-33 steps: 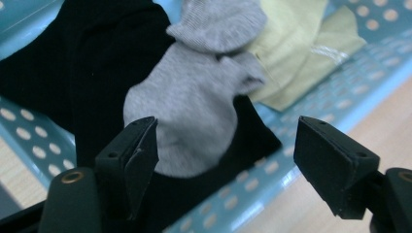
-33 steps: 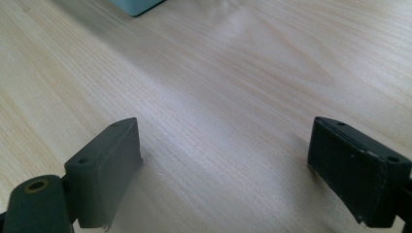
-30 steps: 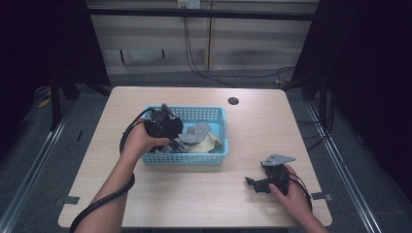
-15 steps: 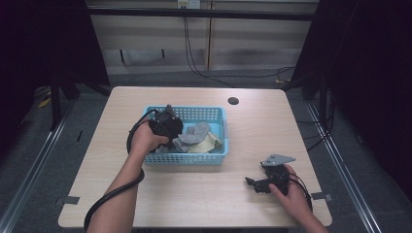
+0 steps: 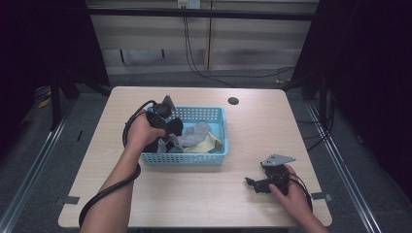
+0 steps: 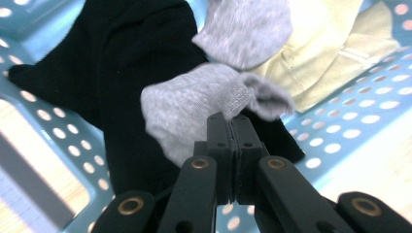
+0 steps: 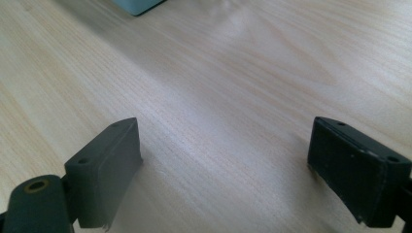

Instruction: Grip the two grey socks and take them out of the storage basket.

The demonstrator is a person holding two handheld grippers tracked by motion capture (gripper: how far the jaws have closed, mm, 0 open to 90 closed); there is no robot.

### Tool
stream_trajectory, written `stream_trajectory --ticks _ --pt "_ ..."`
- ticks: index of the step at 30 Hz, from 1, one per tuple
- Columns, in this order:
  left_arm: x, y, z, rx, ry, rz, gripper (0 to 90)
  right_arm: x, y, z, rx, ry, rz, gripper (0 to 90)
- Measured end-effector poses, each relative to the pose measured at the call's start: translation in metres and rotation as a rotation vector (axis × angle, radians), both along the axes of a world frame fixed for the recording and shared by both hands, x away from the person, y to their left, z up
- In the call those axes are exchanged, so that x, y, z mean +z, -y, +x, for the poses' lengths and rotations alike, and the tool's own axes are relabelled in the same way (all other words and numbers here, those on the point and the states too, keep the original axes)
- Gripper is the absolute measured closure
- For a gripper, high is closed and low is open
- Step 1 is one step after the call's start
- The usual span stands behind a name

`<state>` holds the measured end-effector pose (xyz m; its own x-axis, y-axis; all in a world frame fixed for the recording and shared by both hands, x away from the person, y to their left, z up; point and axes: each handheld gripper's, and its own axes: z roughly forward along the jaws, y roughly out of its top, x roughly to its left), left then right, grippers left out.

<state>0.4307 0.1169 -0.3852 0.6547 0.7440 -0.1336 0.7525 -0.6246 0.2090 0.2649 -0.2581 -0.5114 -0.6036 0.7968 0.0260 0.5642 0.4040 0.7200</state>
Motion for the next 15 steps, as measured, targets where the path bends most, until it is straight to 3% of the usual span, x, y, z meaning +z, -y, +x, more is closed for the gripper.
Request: stream_trajectory --ticks 15 --pt "0.044 -0.005 0.003 0.015 0.014 -0.022 88.4 0.0 0.0 0.0 0.003 0.002 0.0 11.4"
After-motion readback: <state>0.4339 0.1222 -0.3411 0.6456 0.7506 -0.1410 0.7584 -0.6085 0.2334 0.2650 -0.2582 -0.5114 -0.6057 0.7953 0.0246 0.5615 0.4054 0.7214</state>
